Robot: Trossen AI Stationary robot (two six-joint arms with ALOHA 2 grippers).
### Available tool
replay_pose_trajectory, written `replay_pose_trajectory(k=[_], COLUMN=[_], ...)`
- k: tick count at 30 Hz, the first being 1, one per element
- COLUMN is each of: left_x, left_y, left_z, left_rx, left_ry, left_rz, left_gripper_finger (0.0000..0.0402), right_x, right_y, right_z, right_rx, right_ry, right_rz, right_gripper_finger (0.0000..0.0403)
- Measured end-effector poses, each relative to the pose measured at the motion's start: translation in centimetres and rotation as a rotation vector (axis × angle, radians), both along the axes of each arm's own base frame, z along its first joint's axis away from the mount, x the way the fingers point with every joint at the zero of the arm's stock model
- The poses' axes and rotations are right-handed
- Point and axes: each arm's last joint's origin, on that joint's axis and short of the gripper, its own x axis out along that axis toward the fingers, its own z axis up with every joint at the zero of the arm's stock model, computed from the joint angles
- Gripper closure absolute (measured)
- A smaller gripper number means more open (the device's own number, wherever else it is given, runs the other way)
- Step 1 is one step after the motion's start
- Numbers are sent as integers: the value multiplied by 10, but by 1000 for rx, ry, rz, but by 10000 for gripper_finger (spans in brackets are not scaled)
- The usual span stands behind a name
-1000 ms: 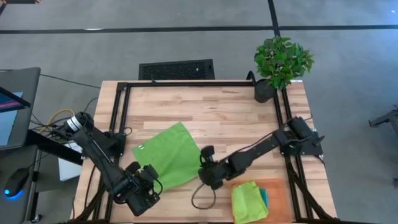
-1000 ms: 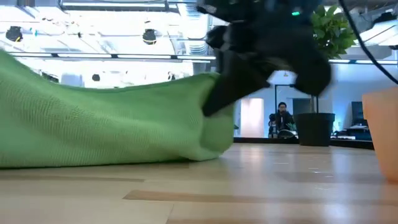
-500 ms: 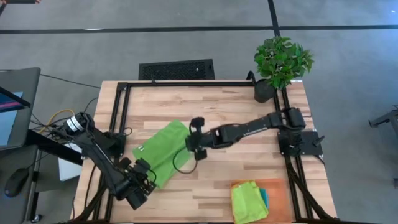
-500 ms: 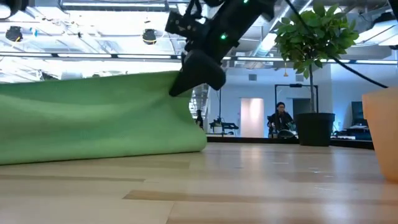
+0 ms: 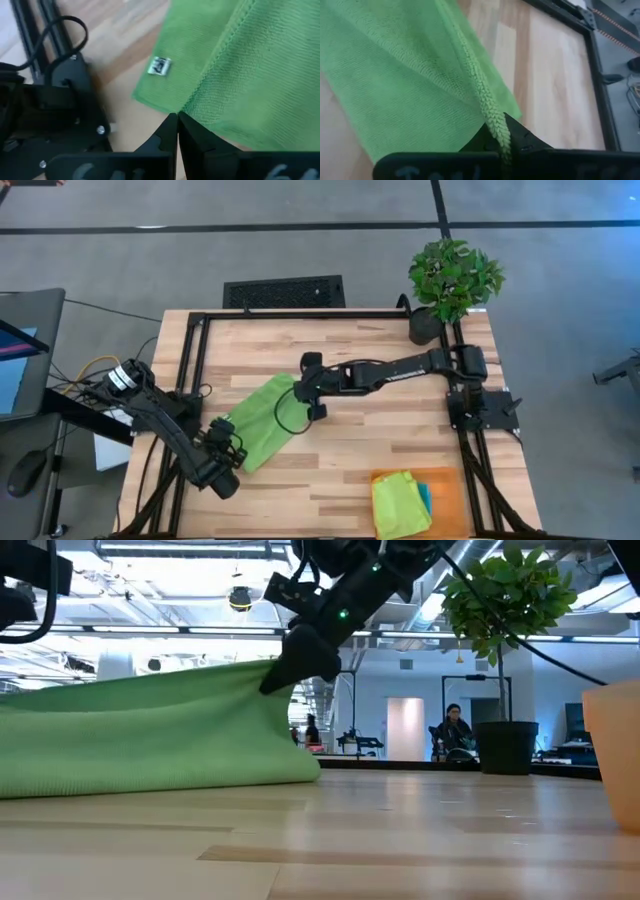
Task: Fold microfiber towels
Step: Fold the green microfiber towel
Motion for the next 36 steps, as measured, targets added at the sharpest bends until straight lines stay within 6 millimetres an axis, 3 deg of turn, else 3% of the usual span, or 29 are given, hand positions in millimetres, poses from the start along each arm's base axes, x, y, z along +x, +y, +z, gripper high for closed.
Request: replay_pose_trajectory(k=[11, 20, 27, 32, 36], left_x=[0, -2, -6, -2, 1], left_y=[1, 3, 9, 16, 34], left_z=[0, 1, -12, -25, -28], left_rx=[0, 26, 53, 61, 72], left_ry=[5, 25, 36, -23, -25], left_rz=[24, 29, -39, -56, 21], left_gripper_finger=[384, 299, 237, 236, 249], right_x=[4, 6, 5, 5, 5], right_y=[-8, -16, -24, -27, -27], right_z=[4, 7, 7, 7, 6], right_rx=[66, 65, 64, 64, 64], right_ry=[-58, -97, -97, -97, -94], right_rz=[56, 43, 25, 18, 16], right_gripper_finger=[361, 317, 249, 206, 188])
